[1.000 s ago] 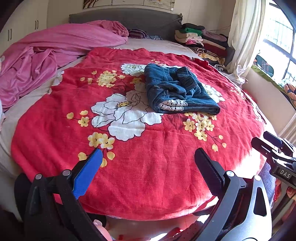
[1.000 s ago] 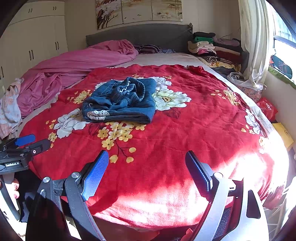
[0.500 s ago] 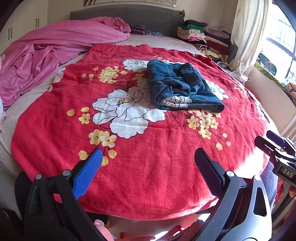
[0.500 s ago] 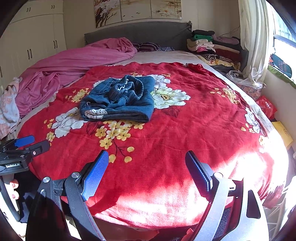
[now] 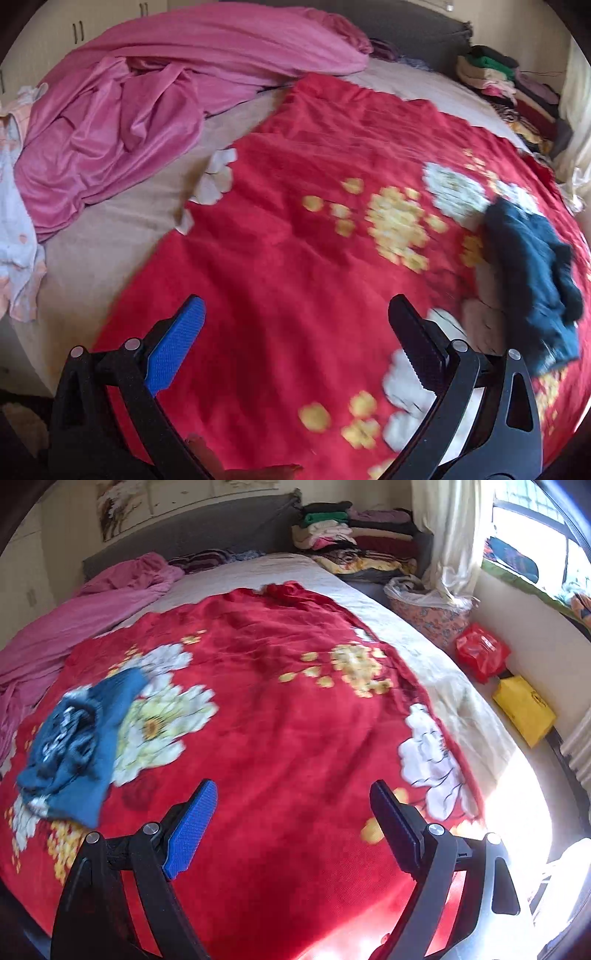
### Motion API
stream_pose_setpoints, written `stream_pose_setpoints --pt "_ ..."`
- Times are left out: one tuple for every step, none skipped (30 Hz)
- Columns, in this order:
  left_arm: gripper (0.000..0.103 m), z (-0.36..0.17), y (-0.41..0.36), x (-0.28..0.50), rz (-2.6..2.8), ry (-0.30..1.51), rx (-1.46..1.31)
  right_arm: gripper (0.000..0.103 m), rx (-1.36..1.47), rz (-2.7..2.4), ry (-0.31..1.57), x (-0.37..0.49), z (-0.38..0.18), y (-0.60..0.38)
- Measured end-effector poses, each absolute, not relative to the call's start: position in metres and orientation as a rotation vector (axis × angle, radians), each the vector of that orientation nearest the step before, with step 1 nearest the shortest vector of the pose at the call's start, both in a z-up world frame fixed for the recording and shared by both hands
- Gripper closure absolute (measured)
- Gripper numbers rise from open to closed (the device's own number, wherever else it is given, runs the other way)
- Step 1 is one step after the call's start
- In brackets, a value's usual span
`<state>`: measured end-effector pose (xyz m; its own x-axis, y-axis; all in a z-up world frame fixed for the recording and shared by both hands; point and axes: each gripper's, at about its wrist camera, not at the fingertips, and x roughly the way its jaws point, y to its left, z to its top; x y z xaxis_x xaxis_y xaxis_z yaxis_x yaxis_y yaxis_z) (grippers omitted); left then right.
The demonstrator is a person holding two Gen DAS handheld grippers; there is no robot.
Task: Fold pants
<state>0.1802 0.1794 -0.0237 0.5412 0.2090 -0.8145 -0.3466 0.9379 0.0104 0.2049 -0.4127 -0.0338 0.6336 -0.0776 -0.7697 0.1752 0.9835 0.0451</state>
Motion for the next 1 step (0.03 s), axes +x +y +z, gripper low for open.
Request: stream_pose_setpoints --pt "0.01 -0.0321 0.1968 0.1984 0.353 0.973 -0.179 0.019 0.143 -0.184 0.895 0.2274 -0.0387 -0.4333"
